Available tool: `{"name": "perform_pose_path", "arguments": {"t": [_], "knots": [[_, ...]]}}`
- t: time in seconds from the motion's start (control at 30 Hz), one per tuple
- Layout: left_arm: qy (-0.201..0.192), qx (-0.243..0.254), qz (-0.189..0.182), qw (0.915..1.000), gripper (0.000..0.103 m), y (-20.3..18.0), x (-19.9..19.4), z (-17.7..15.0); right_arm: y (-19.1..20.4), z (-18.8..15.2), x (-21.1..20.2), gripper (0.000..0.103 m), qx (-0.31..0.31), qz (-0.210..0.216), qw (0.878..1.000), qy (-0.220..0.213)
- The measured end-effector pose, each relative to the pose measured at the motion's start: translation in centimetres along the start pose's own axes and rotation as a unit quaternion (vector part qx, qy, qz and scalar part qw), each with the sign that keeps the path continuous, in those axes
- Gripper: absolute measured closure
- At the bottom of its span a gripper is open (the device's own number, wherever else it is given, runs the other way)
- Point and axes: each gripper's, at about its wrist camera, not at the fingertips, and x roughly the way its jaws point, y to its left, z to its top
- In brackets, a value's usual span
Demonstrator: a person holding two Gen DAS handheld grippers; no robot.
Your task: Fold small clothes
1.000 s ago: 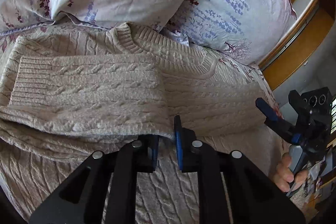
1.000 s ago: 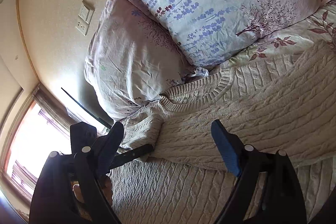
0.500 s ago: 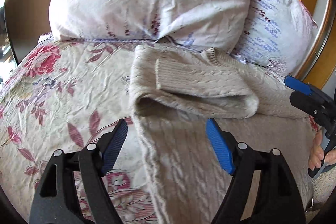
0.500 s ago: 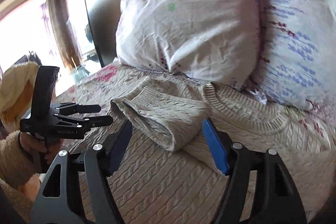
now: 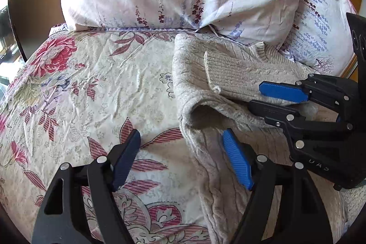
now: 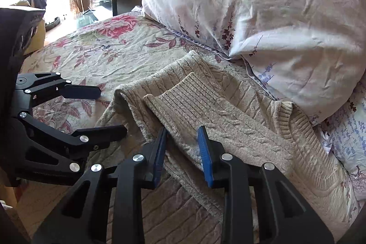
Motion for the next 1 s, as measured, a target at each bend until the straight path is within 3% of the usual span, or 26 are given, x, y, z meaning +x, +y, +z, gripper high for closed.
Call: {"name": "perform_pose_path", "arguments": {"t": [0.03,0.07,0.23,0.33,0.4,0.5,0.57,0.63,0.7,0.77,0.83,0.87,0.93,1.0], "knots": [[0.001,-0.004,0.002,1.0,0.029,0.2,0.1,0.2,0.0,0.1,0.4,0.081,-0.002,-0.006,1.0,0.002],[0.001,-0.007,0.002,1.0,0.03,0.3,0.3,0.4,0.1,0.2,0.7,0.094,-0.001,-0.014,1.0,0.003],[0.001,-0.002,0.02,0.9998,0.031,0.3,0.9,0.8,-1.6,0.0,-1.0,0.096,0.062,-0.027,0.997,-0.046],[0.002,0.0,0.025,0.9997,0.031,0.3,1.1,0.9,-5.4,-0.9,-4.9,0.096,0.153,-0.034,0.982,-0.108],[0.002,-0.001,0.025,0.9997,0.031,0.3,1.2,0.9,-8.9,-3.2,-8.3,0.096,0.233,-0.043,0.958,-0.16],[0.003,0.001,0.027,0.9996,0.031,0.2,1.3,0.9,-13.7,-9.0,-12.8,0.096,0.355,-0.074,0.907,-0.214],[0.004,0.005,0.031,0.9995,0.031,0.1,1.4,0.9,-16.1,-13.4,-14.0,0.096,0.423,-0.09,0.877,-0.21],[0.005,0.007,0.033,0.9994,0.03,0.0,1.5,0.9,-17.8,-17.7,-13.5,0.096,0.481,-0.092,0.854,-0.173],[0.006,0.009,0.031,0.9995,0.028,0.0,1.5,0.9,-19.0,-21.3,-12.0,0.096,0.535,-0.063,0.833,-0.131],[0.007,0.011,0.033,0.9994,0.028,-0.1,1.6,0.9,-19.8,-24.3,-10.7,0.096,0.593,-0.006,0.797,-0.112],[0.007,0.012,0.035,0.9993,0.028,-0.1,1.6,0.9,-20.1,-25.8,-10.2,0.095,0.632,0.04,0.764,-0.123],[0.008,0.012,0.036,0.9993,0.028,-0.1,1.6,0.9,-20.3,-25.9,-10.3,0.092,0.638,0.047,0.758,-0.126],[0.008,0.01,0.037,0.9992,0.028,-0.1,1.6,0.9,-20.5,-25.3,-10.4,0.085,0.632,0.035,0.764,-0.124],[0.007,0.008,0.037,0.9993,0.028,-0.1,1.6,0.9,-20.7,-25.2,-10.7,0.075,0.634,0.023,0.762,-0.127]]}}
